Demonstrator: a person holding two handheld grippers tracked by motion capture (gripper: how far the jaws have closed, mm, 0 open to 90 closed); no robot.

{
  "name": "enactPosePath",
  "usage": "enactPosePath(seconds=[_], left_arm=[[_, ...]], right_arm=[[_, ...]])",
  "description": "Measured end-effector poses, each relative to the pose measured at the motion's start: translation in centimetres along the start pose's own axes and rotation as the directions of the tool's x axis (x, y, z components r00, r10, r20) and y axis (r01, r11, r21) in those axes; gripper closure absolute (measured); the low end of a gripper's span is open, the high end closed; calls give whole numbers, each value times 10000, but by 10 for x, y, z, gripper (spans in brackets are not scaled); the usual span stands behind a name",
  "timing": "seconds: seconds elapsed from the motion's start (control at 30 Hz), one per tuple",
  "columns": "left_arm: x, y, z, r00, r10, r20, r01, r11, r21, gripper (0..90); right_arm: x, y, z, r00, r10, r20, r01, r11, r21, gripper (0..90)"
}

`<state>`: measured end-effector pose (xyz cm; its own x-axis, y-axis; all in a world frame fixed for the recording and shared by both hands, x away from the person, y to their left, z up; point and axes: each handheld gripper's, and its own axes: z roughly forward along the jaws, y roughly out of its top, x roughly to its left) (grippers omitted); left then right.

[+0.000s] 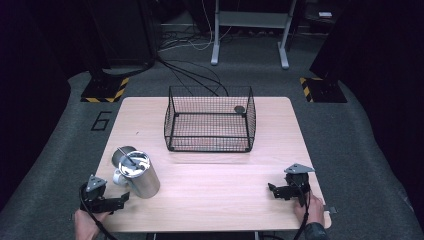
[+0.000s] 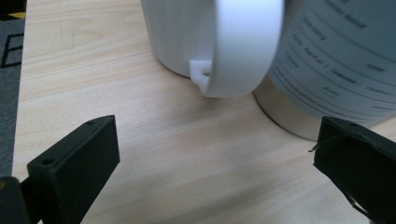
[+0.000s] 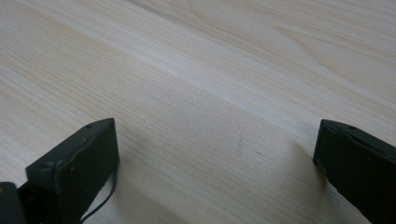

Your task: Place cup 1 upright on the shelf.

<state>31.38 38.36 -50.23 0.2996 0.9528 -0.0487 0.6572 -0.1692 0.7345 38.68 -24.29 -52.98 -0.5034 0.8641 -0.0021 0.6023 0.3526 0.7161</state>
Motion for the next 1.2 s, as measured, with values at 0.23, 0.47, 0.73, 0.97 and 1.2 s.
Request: enactPosePath(seconds=[0.23,0.47,0.73,0.97,1.2], left_arm=[[-5,9,-19,9993,270,270,-260,9990,-373,0],[-11,18,-37,9977,405,537,-360,9960,-823,0],[-18,31,-49,9938,575,954,-472,9931,-1075,0],[-28,46,-52,9906,593,1230,-415,9889,-1426,0],[-35,58,-57,9870,526,1522,-240,9827,-1839,0]], right_arm=[[0,0,0,10000,-4,-4,4,10000,1,0],[0,0,0,10000,-3,-8,3,10000,-1,0],[0,0,0,10000,-3,-11,3,10000,-2,0],[0,0,0,10000,-7,-23,7,10000,-13,0],[0,0,0,10000,-10,-34,10,10000,-33,0]])
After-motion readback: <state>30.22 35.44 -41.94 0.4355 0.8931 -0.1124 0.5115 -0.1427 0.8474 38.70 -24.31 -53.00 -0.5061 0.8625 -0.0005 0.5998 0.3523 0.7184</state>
